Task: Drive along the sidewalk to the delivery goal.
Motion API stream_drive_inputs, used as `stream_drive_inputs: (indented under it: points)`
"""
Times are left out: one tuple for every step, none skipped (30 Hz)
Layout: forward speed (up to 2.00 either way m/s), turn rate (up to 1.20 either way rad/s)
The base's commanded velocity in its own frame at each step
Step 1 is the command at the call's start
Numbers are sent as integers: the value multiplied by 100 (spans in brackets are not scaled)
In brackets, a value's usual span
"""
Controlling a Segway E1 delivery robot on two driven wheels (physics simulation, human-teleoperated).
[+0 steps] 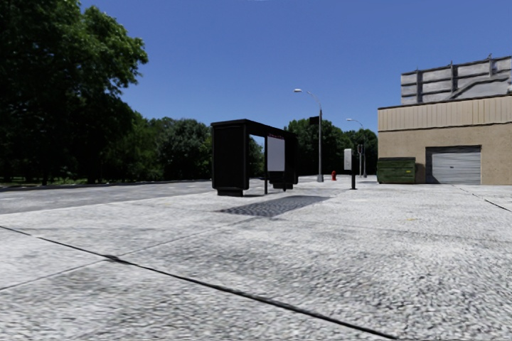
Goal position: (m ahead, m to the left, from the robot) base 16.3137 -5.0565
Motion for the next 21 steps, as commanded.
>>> stream_drive_inputs:
  points:
    - [200, -80]
    - [200, -79]
    - [200, -78]
    - [200, -77]
    - [200, -77]
    - [200, -77]
    - [200, -77]
    - [200, -76]
    - [200, -76]
    - [200, -76]
    - [200, -76]
    - [200, -76]
    - [200, -76]
    - [200, -76]
    - [200, -76]
    - [200, -76]
    - [200, -41]
    - [200, -41]
    - [200, -1]
    - [200, 0]
    - [200, 0]
